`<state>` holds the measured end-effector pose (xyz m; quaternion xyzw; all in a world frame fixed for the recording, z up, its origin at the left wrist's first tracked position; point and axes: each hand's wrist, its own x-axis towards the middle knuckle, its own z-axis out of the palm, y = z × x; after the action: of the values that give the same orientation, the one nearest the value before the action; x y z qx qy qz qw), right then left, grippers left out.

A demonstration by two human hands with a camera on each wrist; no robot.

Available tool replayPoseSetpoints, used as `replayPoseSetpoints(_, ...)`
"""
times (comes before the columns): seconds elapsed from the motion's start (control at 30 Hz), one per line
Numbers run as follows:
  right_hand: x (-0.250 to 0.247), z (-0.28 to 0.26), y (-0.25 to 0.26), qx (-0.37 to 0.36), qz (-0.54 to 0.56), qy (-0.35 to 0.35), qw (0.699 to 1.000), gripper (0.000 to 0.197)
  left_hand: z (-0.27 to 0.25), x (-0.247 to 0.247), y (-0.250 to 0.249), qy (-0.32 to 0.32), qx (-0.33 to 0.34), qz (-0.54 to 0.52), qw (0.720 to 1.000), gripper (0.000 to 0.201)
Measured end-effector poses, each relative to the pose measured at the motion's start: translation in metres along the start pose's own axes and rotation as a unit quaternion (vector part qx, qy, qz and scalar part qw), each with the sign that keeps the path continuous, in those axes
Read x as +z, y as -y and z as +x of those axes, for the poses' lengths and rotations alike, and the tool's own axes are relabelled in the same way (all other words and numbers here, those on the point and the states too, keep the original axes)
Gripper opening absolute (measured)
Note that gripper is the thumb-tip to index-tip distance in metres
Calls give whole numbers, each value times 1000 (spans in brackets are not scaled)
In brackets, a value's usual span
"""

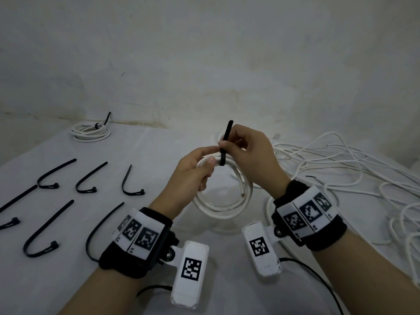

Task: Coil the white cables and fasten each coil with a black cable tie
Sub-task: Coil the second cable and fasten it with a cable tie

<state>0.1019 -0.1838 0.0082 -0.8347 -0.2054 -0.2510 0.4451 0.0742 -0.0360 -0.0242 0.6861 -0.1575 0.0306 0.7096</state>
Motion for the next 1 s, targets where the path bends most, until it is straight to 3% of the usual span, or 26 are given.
replayPoseSetpoints(0.23, 1, 1, -1, -12, -31, 7, 999, 17, -1, 3, 2, -29, 5, -3, 1000, 24)
replayPoseSetpoints(0.47, 2, 1, -3, 41, -14, 3, 999, 16, -1, 2, 2, -25, 14, -13, 1000, 22)
replayPoseSetpoints(0.53, 1, -3, 1, 97, 66, 35, 992, 12, 1, -1, 2, -44, 17, -29, 998, 21)
replayPoseSetpoints(0.6, -1, -11, 5, 175, 145, 98, 969, 22, 4, -7, 1, -73, 21, -50, 996, 20)
replayPoseSetpoints(0.67, -1, -18, 5, 191, 178, 136, 956, 31, 6, -12, 1, -91, 22, -76, 993, 19)
replayPoseSetpoints(0.8, 7, -21, 2, 134, 185, 62, 972, 34, 4, -12, -1, -73, 21, -101, 992, 27)
replayPoseSetpoints(1.0, 22, -12, -1, 146, 229, -46, 961, 33, 0, -15, -2, -64, 72, 36, 995, 34)
